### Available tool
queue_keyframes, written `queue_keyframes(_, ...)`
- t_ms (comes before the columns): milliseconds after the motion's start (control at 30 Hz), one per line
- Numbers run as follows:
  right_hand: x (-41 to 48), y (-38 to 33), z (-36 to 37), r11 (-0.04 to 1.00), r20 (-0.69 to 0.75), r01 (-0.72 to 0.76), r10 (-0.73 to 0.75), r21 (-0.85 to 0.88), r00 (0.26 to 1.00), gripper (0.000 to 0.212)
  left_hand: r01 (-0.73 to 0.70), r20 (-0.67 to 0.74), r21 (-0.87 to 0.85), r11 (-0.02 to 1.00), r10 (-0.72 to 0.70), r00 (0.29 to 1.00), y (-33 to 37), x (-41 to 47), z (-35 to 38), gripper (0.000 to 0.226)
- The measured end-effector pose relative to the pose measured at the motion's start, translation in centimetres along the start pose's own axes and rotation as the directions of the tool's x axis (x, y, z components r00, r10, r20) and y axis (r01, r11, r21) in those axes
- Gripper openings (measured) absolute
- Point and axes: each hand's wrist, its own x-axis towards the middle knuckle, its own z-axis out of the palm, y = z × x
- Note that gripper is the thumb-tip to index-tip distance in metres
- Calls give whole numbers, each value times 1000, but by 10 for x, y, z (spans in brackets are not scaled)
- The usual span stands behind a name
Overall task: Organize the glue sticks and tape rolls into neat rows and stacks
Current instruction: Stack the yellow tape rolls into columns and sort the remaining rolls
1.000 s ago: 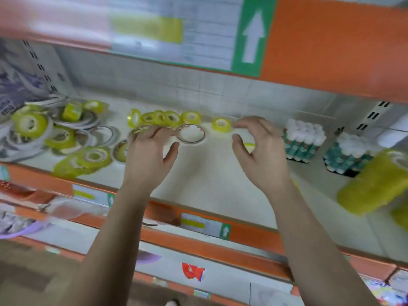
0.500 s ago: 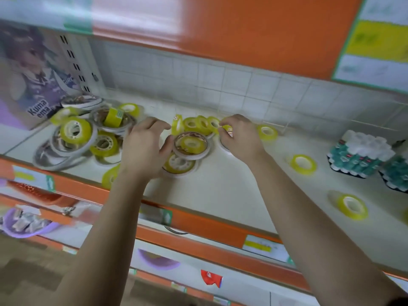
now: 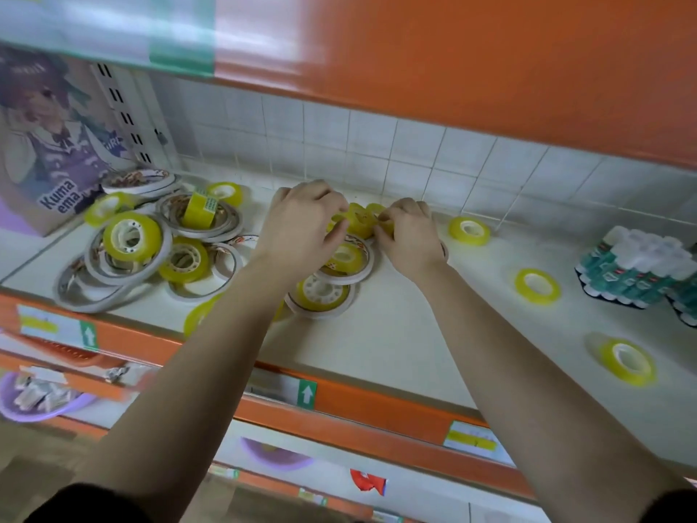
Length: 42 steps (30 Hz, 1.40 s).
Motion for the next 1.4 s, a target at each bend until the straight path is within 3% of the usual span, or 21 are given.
queue_keyframes(400, -42, 15, -38, 981, -56, 53, -43, 189, 997, 15, -102, 191, 80, 992, 85, 978, 4, 27, 25, 22)
queue_keyframes(533, -65, 27, -54, 988, -92, -3, 17, 156, 996, 16, -106, 379, 145, 984, 44, 924, 10, 38, 35, 29)
queue_keyframes(733, -91, 45, -67, 985, -177, 5, 25, 170, 984, 14, -49, 416, 148, 988, -18, 909, 10, 47, 39, 29)
queue_keyframes(900, -104, 53, -75, 985, -221, -10, 48, 173, 974, 15, -73, 393, 128, 989, 17, 919, 12, 45, 37, 24)
queue_keyframes(1067, -117, 58, -87, 983, -301, -19, 74, 181, 951, 15, -118, 202, -32, 992, 122, 972, 27, 37, 31, 18)
queue_keyframes(1233, -134, 63, -111, 981, -381, -2, 78, 195, 921, 16, -149, 52, -215, 965, 164, 985, 82, 25, 17, 35)
queue_keyframes(1400, -160, 76, -143, 980, -439, 23, 68, 198, 896, 23, -124, 10, -329, 936, 135, 991, 144, 16, 7, 35)
